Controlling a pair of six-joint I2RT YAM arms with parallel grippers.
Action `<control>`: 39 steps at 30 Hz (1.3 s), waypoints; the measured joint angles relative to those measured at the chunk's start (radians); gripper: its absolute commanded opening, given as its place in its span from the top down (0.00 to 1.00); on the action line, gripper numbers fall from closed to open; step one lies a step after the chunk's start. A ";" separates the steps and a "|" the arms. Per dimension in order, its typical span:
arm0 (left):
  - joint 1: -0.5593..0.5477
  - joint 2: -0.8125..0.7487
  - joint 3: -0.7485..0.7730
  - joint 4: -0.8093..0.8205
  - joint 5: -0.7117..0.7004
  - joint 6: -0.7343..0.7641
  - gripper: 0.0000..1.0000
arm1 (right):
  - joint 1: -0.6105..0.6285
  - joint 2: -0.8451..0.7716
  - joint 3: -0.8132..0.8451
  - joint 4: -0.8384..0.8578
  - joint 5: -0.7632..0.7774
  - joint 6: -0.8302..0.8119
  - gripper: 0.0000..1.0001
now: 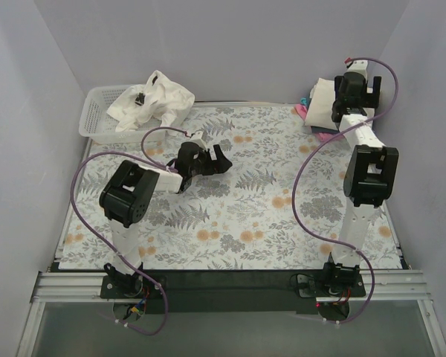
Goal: Fold and stack the t-shirts
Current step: Neatly place the folded tshirt to the corner
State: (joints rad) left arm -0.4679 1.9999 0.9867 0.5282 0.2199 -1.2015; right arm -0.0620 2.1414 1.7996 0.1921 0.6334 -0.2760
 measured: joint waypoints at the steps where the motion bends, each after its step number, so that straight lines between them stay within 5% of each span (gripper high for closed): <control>1: 0.000 -0.007 -0.006 -0.005 -0.003 0.000 0.21 | 0.003 -0.014 -0.023 -0.001 0.000 0.001 0.07; 9: 0.000 -0.154 -0.079 -0.138 -0.075 0.003 0.21 | 0.050 -0.230 -0.277 -0.013 -0.011 0.056 0.02; 15: 0.000 -0.416 -0.136 -0.198 -0.149 0.005 0.21 | 0.112 -0.419 -0.371 -0.091 -0.111 0.207 0.02; 23: 0.000 -0.762 -0.163 -0.299 -0.328 0.027 0.20 | 0.146 -0.766 -0.740 -0.178 -0.306 0.397 0.02; 31: 0.000 -0.878 -0.202 -0.381 -0.441 0.042 0.20 | 0.353 -0.970 -0.995 -0.270 -0.399 0.441 0.02; 39: 0.000 -0.929 -0.209 -0.448 -0.478 0.046 0.19 | 0.368 -1.131 -1.084 -0.294 -0.439 0.452 0.02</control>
